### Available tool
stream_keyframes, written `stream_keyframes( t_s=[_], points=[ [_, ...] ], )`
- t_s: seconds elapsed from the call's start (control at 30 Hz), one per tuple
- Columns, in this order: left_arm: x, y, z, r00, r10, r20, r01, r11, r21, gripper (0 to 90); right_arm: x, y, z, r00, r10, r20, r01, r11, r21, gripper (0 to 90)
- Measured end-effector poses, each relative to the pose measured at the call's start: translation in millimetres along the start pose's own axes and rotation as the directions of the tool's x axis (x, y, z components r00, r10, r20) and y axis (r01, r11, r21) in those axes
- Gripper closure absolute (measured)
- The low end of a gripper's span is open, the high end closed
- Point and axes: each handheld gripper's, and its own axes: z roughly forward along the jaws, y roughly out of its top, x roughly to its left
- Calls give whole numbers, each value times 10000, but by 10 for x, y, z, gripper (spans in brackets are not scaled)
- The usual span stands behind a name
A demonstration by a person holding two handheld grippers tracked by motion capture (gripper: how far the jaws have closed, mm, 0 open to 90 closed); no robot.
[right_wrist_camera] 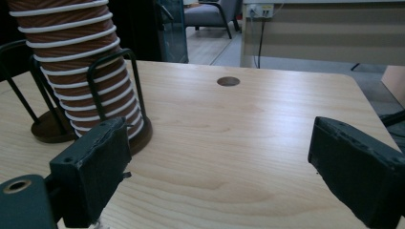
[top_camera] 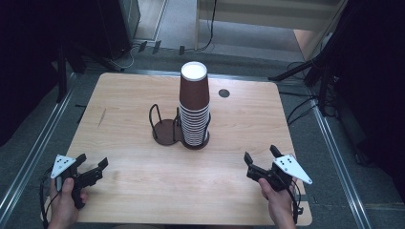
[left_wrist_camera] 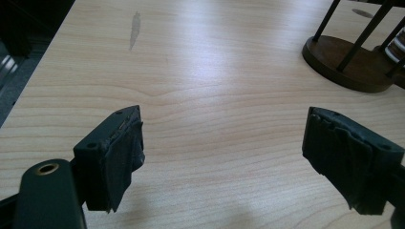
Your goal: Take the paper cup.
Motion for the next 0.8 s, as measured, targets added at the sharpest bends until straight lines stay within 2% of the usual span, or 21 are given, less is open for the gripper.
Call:
stream_keyframes(
  t_s=[0.27, 0.5, 0.8],
  points=[
    [-5, 0, 5, 10000, 39, 19, -39, 10000, -10, 145, 142, 101, 136, 9995, -181, -240, 181, 9998, -39, 67],
    [-9, 0, 7, 9999, 89, 46, -89, 10000, -11, 145, 248, 154, 247, 9989, -459, -93, 459, 9989, 23, 67],
    [-16, -1, 14, 9999, 162, 47, -162, 9999, 2, 145, 349, 248, 364, 9988, -426, -260, 424, 9991, -81, 67]
  ],
)
